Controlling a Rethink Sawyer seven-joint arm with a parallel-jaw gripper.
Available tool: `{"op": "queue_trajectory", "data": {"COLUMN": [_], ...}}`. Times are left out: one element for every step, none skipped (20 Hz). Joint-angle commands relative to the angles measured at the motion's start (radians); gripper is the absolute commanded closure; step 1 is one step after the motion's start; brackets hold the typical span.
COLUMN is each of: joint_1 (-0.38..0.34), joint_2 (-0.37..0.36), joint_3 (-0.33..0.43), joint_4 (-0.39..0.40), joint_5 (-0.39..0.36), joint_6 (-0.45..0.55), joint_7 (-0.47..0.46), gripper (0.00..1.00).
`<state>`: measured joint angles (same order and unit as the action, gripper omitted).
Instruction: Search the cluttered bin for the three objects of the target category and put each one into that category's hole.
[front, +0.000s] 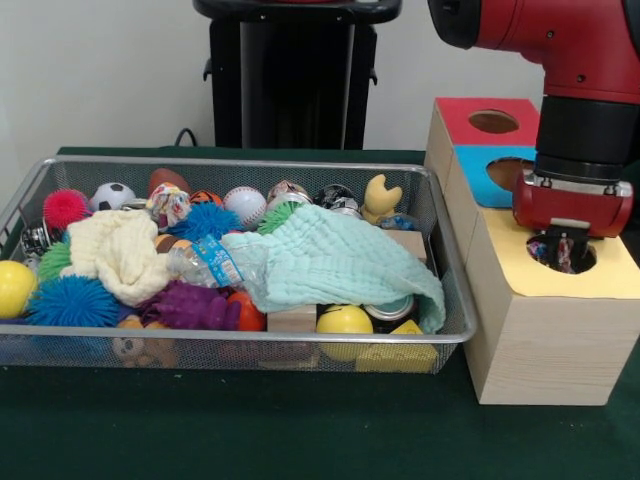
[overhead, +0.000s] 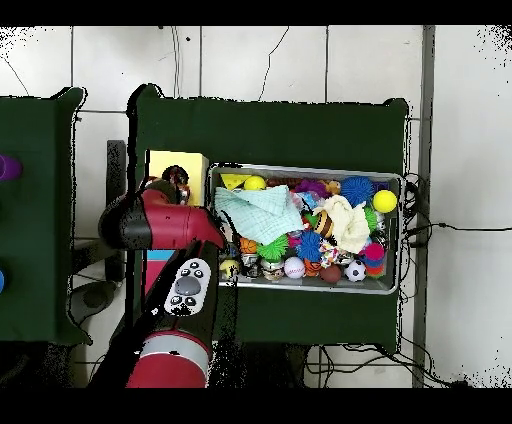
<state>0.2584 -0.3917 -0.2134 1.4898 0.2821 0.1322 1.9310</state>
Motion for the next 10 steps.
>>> {"op": "queue_trajectory", "data": {"joint_1": [0.033,0.020,0.018,0.016,0.014,0.013,0.012,0.011,0.011,0.011], "joint_2": [0.092,0.088,0.087,0.086,0.085,0.085,0.085,0.085,0.084,0.084], "joint_3": [0.068,0.083,0.085,0.088,0.091,0.093,0.094,0.095,0.096,0.095], "joint_4": [0.104,0.109,0.111,0.113,0.115,0.116,0.117,0.118,0.120,0.120], "joint_5": [-0.040,-0.025,-0.025,-0.025,-0.025,-0.025,-0.023,-0.021,-0.019,-0.018], "joint_6": [-0.061,-0.043,-0.045,-0.046,-0.048,-0.049,-0.050,-0.050,-0.051,-0.051], "joint_7": [0.163,0.173,0.173,0.172,0.172,0.171,0.170,0.169,0.168,0.168], "gripper": [0.00,0.00,0.00,0.00,0.00,0.00,0.00,0.00,0.00,0.00]}}
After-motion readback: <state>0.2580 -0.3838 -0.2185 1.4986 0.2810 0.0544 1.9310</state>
